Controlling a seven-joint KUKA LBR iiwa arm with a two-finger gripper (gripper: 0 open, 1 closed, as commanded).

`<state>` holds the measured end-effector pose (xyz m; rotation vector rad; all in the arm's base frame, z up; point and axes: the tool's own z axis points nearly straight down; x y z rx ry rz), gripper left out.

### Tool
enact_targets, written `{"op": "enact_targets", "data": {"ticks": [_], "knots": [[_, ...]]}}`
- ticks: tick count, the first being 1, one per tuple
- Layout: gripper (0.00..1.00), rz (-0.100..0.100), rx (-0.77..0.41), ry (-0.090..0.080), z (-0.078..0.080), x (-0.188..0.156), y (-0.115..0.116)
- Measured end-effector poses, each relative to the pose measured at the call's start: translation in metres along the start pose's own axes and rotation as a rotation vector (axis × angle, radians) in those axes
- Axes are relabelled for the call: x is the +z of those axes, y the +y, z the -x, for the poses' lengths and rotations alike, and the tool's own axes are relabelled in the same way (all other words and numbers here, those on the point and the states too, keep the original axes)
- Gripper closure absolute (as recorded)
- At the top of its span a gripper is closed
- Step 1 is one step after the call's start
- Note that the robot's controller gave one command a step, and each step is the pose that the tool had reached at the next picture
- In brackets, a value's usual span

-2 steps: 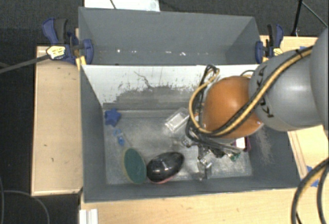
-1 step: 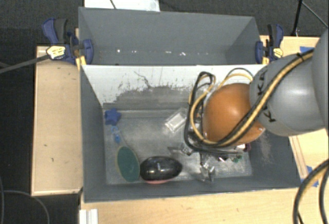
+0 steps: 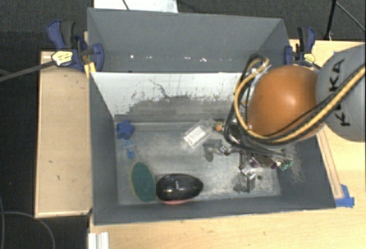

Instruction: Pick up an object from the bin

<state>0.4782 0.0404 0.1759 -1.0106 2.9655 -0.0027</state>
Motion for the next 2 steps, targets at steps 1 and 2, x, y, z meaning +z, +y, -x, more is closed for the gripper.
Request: {"op": "enact_targets", "data": {"ticks": [1, 2], "knots": [[0.00, 0.003, -0.282, 0.006, -0.027, 0.038, -0.074], [0.00, 0.006, -0.622, 0.004, -0.025, 0.098, -0.129]]}}
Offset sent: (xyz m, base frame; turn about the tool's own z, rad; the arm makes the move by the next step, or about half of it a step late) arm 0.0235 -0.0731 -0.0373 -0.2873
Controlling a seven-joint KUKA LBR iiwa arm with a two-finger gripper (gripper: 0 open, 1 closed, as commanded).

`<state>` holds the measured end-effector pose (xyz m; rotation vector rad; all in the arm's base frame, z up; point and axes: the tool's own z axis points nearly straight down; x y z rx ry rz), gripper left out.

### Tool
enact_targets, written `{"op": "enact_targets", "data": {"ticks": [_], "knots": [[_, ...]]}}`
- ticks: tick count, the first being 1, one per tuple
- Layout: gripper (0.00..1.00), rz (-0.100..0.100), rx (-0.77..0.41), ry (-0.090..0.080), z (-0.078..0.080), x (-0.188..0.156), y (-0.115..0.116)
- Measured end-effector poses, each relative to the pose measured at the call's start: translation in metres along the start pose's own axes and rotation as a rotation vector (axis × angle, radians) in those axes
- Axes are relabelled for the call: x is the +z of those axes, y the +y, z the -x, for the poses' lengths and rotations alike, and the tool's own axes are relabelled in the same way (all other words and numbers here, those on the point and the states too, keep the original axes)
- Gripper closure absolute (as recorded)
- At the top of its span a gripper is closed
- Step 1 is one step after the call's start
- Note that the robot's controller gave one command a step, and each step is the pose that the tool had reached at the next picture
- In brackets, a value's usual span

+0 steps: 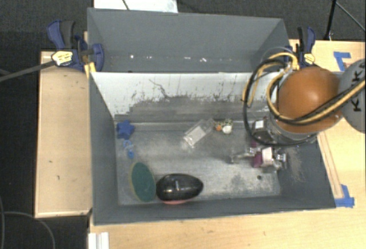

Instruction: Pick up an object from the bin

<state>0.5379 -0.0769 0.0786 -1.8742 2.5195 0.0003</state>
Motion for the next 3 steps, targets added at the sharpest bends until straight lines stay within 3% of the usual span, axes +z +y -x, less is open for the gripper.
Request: {"op": "enact_targets", "data": {"ticks": [1, 2, 3], "knots": [[0.00, 0.008, -0.006, -0.010, -0.060, -0.002, -0.025], [0.00, -0.007, -0.144, -0.002, -0.055, -0.060, -0.075], [0.00, 0.002, -0.632, -0.010, -0.036, -0.010, -0.062]]}}
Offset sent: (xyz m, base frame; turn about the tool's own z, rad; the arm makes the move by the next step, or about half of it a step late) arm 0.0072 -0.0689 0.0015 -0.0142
